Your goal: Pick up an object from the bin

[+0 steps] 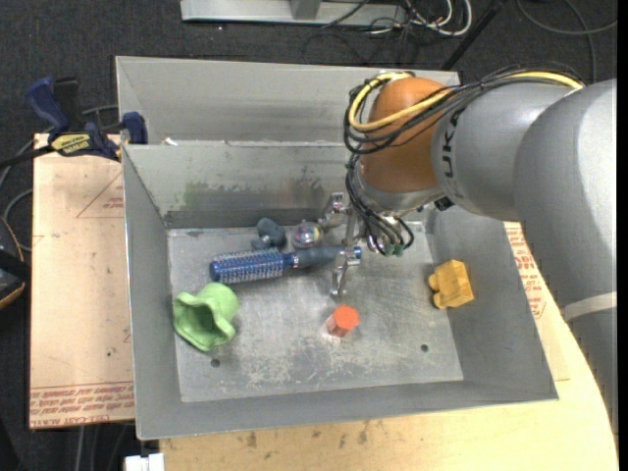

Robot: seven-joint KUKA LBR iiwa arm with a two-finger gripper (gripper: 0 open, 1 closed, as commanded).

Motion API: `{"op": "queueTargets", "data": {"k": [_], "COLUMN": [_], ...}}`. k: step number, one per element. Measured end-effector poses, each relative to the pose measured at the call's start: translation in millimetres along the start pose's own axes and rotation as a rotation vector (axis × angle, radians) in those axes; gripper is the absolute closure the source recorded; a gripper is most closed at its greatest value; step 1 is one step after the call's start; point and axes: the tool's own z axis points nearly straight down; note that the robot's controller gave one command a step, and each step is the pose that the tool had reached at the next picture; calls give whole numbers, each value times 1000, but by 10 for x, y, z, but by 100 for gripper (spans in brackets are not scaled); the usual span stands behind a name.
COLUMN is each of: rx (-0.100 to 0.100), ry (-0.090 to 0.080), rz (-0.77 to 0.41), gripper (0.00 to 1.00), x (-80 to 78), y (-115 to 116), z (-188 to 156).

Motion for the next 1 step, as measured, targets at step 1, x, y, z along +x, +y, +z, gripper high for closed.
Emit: {"op": "queueTargets", "data": {"k": [1], "rx": [0], "ry": [2], "rz": [-1], "gripper": [100], "x": [-2], "y": [-1], "z": [-11]}}
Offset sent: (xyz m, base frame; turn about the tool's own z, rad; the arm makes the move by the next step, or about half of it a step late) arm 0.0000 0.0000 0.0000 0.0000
